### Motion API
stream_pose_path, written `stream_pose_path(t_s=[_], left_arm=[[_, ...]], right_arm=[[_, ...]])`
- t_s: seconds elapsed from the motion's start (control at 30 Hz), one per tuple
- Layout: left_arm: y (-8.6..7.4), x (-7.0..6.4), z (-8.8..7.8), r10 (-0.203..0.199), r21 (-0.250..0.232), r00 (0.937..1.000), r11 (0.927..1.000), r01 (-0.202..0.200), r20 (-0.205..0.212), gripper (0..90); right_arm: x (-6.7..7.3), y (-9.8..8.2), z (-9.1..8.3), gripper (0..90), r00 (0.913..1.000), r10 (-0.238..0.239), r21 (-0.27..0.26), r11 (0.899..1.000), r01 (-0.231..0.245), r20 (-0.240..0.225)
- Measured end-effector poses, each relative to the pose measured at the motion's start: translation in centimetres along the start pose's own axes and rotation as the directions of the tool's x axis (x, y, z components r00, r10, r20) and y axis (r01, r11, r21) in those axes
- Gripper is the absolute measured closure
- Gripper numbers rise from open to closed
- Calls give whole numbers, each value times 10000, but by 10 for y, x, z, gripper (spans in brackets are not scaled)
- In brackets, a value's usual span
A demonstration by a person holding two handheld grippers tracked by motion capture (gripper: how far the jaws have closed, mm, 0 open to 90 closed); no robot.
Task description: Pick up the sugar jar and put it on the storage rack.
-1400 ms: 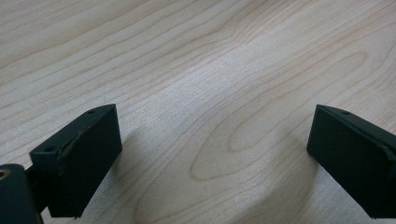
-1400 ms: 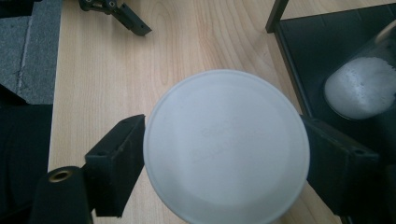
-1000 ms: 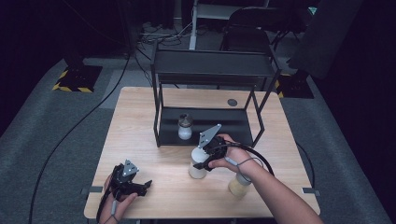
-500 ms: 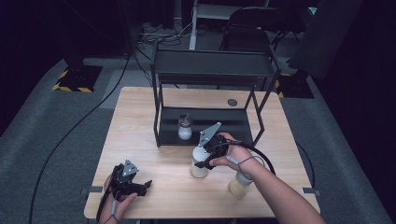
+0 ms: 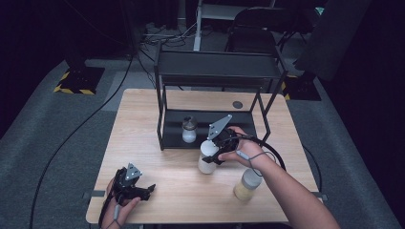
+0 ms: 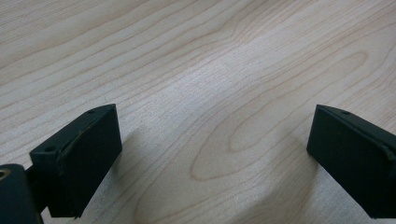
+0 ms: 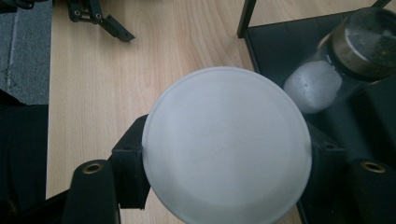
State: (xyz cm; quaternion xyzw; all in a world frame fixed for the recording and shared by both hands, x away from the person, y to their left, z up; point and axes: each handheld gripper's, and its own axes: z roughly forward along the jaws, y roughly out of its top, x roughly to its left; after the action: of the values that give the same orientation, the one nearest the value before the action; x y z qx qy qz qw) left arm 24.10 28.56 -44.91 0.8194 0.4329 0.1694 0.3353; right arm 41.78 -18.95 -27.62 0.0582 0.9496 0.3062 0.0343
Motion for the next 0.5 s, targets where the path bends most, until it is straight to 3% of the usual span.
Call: stream_pose_path(t_s=[0.5], left_arm=[[0, 0, 0, 1, 0, 10000, 10000, -1, 1, 31]], right_arm=[[-16, 15, -21, 338, 9992, 49, -168, 9998, -42, 402]])
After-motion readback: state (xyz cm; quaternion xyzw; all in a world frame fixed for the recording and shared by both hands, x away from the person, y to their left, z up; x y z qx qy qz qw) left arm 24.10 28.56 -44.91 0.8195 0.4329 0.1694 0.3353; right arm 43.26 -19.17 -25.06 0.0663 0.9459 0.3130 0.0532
